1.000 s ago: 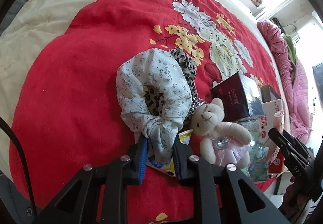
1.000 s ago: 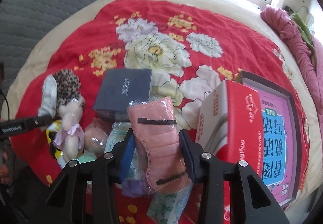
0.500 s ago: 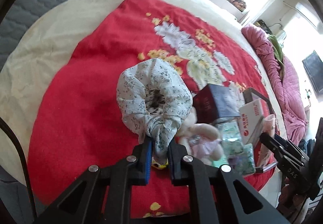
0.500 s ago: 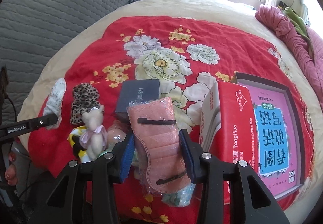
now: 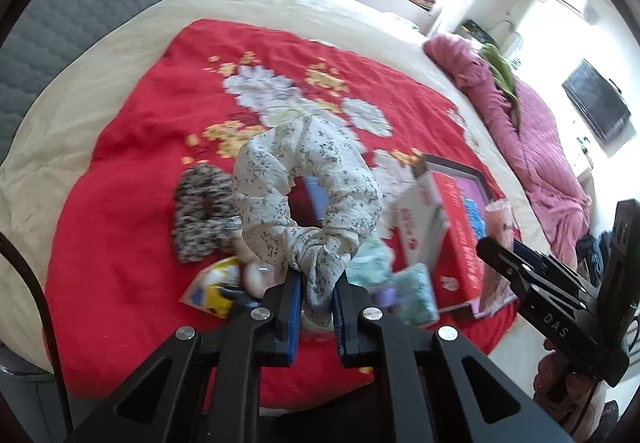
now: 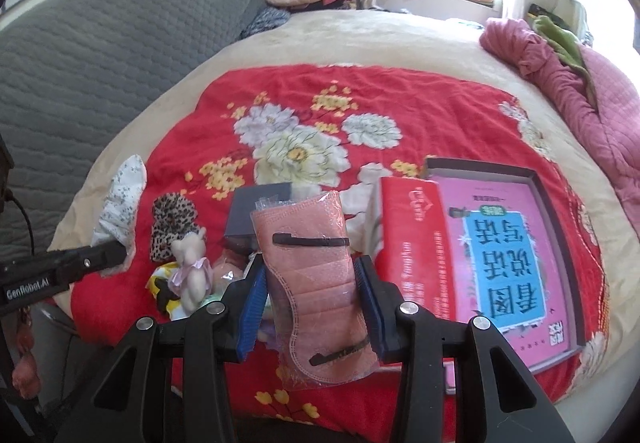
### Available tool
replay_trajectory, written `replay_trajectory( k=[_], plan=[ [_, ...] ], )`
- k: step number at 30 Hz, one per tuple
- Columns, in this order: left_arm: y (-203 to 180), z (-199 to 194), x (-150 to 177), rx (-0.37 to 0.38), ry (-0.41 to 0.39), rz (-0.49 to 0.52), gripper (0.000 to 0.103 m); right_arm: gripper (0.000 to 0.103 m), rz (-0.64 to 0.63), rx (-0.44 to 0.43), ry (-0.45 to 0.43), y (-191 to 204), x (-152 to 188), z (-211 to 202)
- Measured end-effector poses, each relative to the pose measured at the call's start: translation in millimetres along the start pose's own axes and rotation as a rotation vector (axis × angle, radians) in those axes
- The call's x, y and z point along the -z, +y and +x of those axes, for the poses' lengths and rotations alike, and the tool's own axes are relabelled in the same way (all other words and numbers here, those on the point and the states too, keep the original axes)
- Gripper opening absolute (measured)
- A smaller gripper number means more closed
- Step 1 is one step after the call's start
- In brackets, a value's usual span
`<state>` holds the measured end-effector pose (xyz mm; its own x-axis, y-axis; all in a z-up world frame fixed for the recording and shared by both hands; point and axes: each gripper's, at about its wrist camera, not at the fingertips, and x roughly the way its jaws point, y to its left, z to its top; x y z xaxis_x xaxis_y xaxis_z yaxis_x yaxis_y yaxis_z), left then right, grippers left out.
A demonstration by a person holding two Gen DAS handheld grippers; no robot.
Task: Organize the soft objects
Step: 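Carry the scrunchie and pink mask pack over the pink book tray with both grippers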
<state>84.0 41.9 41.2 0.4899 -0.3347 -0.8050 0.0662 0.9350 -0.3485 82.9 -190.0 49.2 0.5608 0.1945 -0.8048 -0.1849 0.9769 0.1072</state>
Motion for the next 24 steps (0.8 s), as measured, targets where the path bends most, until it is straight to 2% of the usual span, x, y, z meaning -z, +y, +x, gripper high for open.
replay_trajectory(
  k=[11, 24],
  plan=[
    [-88, 2, 0, 0.056, 0.002, 0.14, 0.014, 0.045, 0.127, 0.058, -0.074, -55, 6, -44],
    [-166, 45, 6, 0.081, 0.065, 0.249, 0.014, 0.045, 0.287, 0.177, -0.1, -140, 25, -57]
  ],
)
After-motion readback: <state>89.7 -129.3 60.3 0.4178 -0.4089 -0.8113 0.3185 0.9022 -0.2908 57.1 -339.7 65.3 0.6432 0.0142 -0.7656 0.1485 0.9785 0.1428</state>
